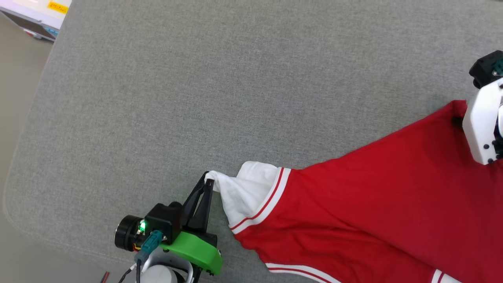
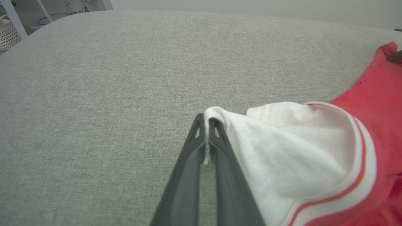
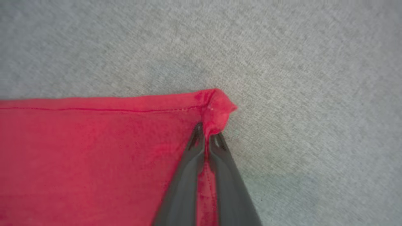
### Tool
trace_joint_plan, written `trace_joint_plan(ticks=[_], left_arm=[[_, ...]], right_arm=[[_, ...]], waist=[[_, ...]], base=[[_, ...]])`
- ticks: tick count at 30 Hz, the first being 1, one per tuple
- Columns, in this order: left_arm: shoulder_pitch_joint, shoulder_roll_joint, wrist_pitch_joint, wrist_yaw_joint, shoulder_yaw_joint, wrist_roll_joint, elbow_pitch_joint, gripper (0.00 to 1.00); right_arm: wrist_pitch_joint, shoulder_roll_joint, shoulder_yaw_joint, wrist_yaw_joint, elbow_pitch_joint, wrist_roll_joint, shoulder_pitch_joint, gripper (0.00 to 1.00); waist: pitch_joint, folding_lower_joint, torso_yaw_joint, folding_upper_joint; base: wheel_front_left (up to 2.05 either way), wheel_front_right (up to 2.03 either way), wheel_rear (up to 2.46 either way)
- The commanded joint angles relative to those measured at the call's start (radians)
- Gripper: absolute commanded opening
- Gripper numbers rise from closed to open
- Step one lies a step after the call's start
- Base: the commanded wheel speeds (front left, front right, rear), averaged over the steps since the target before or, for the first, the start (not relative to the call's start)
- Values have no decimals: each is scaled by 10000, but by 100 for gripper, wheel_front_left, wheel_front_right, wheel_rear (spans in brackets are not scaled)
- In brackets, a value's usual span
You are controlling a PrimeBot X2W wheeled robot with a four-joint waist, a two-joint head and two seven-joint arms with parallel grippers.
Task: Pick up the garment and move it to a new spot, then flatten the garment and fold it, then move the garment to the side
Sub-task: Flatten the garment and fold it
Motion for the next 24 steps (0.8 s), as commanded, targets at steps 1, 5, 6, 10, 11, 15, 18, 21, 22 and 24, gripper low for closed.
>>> trace_joint_plan(ticks=[1, 5, 6, 10, 11, 15, 18, 21, 22, 24], left_arm=[[-126, 70, -66, -34, 48, -20, 57, 0], [-102, 178, -92, -35, 125, -21, 152, 0], [-80, 232, -97, -29, 150, -8, 148, 0], [-136, 507, -108, -48, 241, 85, 6, 0], [-176, 583, -103, -58, 265, 107, -55, 0], [-549, 943, -14, -139, 371, 227, -476, 0], [-986, 1157, 101, -191, 497, 274, -814, 0], [-1770, 1337, 265, -295, 617, 339, -1216, 0], [-2047, 1357, 315, -335, 649, 337, -1347, 0], [-2711, 1385, 462, -452, 690, 323, -1615, 0]], right_arm=[[-292, 87, 243, 4, 245, 73, 375, 0], [-1682, -21, -106, 4, -126, 303, 409, 0], [-2039, -101, -181, 4, -250, 306, 478, 0], [-3334, -312, -544, 4, -769, 314, 832, 0], [-3580, -344, -641, 4, -894, 311, 936, 0], [-4475, -506, -1143, 4, -1515, 242, 1442, 0], [-4936, -499, -1716, 4, -1808, 59, 1661, 0], [-5276, -384, -2410, 4, -2263, -149, 1814, 0], [-5347, -326, -2646, 4, -2400, -213, 1834, 0], [-5438, -177, -3188, 4, -2710, -382, 1857, 0]], waist=[[-276, 0, -156, 0], [-806, 0, -325, 0], [-969, 0, -387, 0], [-1571, 0, -635, 0], [-1689, 0, -689, 0], [-2187, 0, -938, 0], [-2430, 0, -1104, 0], [-2582, 0, -1242, 0], [-2614, 0, -1283, 0], [-2650, 0, -1362, 0]], base=[[0, 0, 0], [0, 0, 0], [0, 0, 0], [0, 0, 0], [0, 0, 0], [0, 0, 0], [0, 0, 0], [0, 0, 0], [0, 0, 0], [0, 0, 0]])
